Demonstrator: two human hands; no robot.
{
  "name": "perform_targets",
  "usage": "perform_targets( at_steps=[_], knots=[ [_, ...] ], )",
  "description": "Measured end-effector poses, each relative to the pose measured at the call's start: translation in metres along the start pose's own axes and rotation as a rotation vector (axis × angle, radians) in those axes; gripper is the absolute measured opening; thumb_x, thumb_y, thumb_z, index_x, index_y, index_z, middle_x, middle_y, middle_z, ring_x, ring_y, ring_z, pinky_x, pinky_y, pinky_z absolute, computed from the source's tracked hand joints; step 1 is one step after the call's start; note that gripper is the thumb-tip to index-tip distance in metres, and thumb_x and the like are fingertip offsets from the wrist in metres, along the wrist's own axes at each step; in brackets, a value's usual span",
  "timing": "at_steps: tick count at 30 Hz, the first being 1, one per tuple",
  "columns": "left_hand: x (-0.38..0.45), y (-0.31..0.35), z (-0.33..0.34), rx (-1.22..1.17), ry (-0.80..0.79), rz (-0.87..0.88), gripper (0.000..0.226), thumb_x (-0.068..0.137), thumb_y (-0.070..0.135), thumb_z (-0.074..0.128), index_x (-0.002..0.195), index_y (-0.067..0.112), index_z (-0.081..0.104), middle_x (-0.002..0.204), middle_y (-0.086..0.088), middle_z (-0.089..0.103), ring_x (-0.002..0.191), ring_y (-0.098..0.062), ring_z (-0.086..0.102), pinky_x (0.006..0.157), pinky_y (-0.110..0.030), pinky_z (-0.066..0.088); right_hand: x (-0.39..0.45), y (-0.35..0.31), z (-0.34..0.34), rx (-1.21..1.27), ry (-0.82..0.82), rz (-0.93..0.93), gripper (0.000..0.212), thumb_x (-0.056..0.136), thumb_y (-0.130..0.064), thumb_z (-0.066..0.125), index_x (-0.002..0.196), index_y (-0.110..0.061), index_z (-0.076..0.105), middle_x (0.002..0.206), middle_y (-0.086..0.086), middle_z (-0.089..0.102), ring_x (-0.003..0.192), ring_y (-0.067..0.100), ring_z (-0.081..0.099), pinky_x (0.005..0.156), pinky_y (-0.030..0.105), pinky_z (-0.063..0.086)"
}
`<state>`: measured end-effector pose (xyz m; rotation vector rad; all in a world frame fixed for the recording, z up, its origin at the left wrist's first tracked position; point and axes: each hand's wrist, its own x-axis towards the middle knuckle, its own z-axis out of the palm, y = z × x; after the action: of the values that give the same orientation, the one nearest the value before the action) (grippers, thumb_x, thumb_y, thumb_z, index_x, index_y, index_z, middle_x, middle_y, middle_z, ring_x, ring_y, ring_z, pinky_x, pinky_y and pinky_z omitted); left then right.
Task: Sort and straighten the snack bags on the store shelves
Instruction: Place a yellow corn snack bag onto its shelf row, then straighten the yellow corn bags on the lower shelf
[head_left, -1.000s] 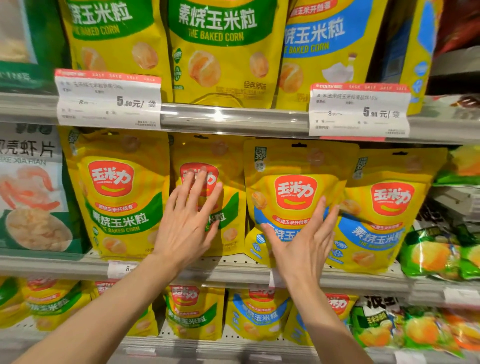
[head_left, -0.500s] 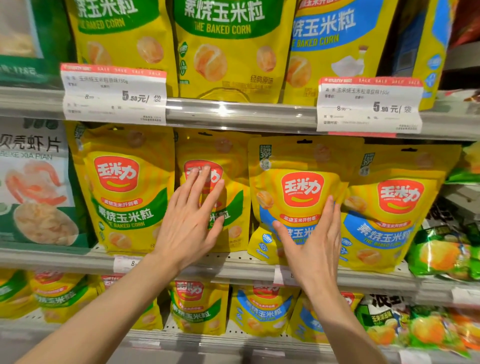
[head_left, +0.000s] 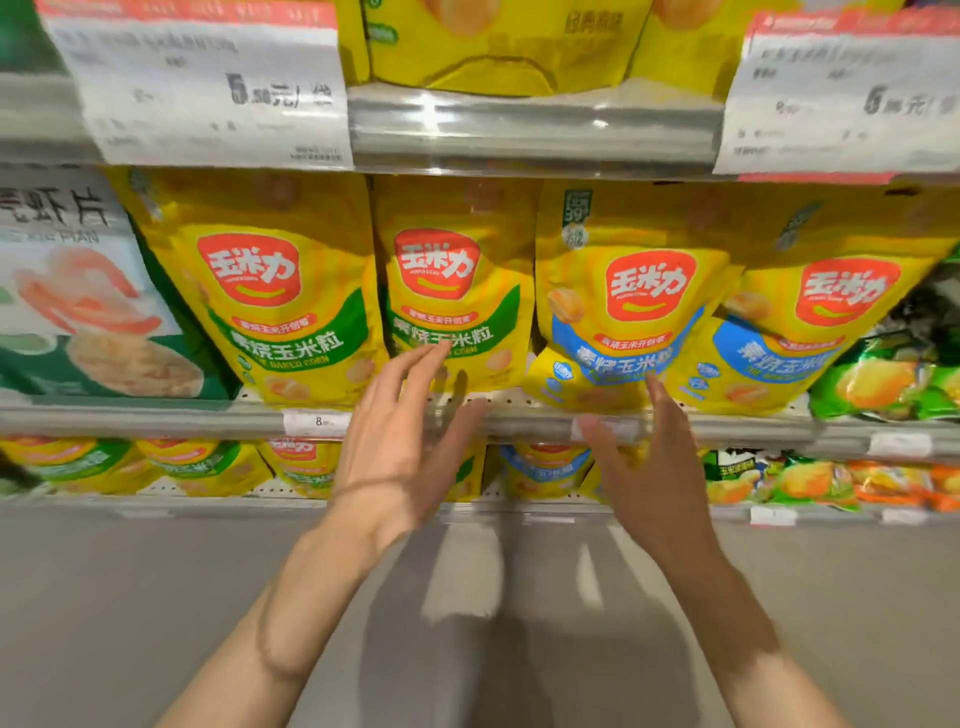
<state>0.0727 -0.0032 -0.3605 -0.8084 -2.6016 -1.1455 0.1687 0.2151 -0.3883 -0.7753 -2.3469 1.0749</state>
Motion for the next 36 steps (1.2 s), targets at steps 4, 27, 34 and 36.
perform_targets(
  at_steps=[4,27,34,36],
  knots=[
    [-0.013,0.057,-0.049,-0.064,-0.045,-0.170,0.063,0.096,0.059,0.048,0.149,0.026,0.044,0.148,0.008,0.048,0.139,-0.005,0.038,0.113,-0.020,0.029,-0.018,-0.049,-0.045,0.073,-0.100,0.146,0.079,0.087,-0.060,0.069,0.152,-0.025,0.040,0.149,-0.008,0.049,0.142,0.014,0.042,0.117,0.040,0.038],
    [0.074,0.256,-0.347,-0.142,0.094,-0.488,0.068,0.097,0.056,0.055,0.155,0.031,0.029,0.155,0.006,0.039,0.141,-0.013,0.039,0.115,-0.036,0.035,-0.001,-0.375,-0.238,-0.138,-0.240,0.014,0.071,0.096,-0.051,0.059,0.154,-0.016,0.037,0.151,0.010,0.046,0.138,0.028,0.044,0.113,0.044,0.039],
    [0.145,0.202,-0.379,0.088,-0.034,-0.330,0.068,0.099,0.043,0.055,0.156,0.017,0.028,0.158,-0.008,0.032,0.144,-0.027,0.037,0.112,-0.044,0.038,0.039,-0.435,-0.184,-0.156,-0.325,0.030,0.058,0.097,-0.051,0.055,0.144,-0.017,0.053,0.143,0.006,0.060,0.130,0.029,0.057,0.106,0.045,0.047],
    [0.161,0.190,-0.384,0.139,-0.086,-0.304,0.068,0.099,0.040,0.055,0.156,0.018,0.026,0.163,-0.008,0.023,0.147,-0.029,0.033,0.108,-0.047,0.042,0.047,-0.456,-0.167,-0.120,-0.382,0.019,0.046,0.100,-0.044,0.056,0.140,-0.020,0.059,0.136,0.002,0.066,0.121,0.027,0.063,0.099,0.039,0.051]
  ],
)
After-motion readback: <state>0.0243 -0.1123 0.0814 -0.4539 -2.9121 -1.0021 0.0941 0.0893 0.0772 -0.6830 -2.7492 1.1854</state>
